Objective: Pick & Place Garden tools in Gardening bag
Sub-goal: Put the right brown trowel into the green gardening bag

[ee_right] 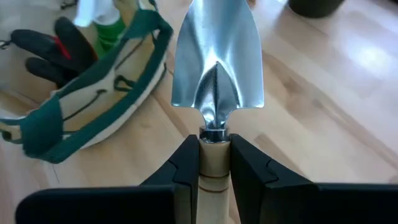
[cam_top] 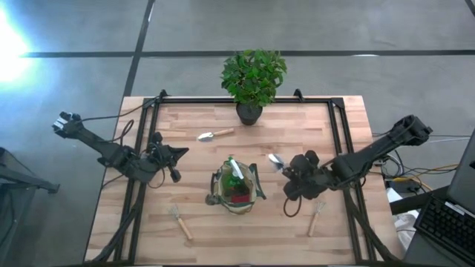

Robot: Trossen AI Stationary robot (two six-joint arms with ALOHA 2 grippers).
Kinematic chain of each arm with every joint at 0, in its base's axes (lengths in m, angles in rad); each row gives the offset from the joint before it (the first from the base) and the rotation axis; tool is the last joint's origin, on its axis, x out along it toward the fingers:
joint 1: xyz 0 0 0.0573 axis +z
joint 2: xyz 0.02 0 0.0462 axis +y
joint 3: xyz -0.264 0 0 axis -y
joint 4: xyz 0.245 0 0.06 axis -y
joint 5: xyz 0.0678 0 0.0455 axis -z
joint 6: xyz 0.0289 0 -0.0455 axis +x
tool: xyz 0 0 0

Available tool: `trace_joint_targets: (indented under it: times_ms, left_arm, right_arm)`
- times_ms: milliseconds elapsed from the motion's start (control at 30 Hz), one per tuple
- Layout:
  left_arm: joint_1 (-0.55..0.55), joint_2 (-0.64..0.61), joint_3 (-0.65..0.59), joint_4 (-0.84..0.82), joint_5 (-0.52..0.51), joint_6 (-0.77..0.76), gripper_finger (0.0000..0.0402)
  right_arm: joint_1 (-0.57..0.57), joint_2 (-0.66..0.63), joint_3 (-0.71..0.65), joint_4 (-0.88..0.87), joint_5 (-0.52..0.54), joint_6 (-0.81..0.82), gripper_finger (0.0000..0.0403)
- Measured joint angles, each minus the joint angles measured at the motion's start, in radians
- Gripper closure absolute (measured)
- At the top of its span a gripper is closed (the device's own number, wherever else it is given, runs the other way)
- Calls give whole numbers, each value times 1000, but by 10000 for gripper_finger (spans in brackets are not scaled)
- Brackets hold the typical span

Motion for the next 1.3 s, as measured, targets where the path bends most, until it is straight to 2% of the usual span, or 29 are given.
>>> trace_joint_targets:
  times_ms: [400,667,833,967,1033,1200,1300]
  left_arm:
    - [0,0,-5,-1,0,0,390]
    - [0,0,-16,0,-1,2,390]
    - [0,0,-16,0,-1,2,390]
    - [0,0,-16,1,-1,2,390]
    - [0,0,-16,2,-1,3,390]
    - [0,0,-16,3,-1,2,390]
    - [0,0,-16,4,-1,2,390]
  right_arm:
    - [62,-69,-6,121,62,-180,352]
    - [98,-69,-11,275,61,-364,352]
    - [125,-69,-74,439,61,-453,352]
    - [133,-69,-170,650,57,-511,352]
    - [133,-68,-225,814,41,-562,352]
    - [133,-51,-376,1315,-87,-751,352]
    - [133,-9,-442,1508,-133,-780,352]
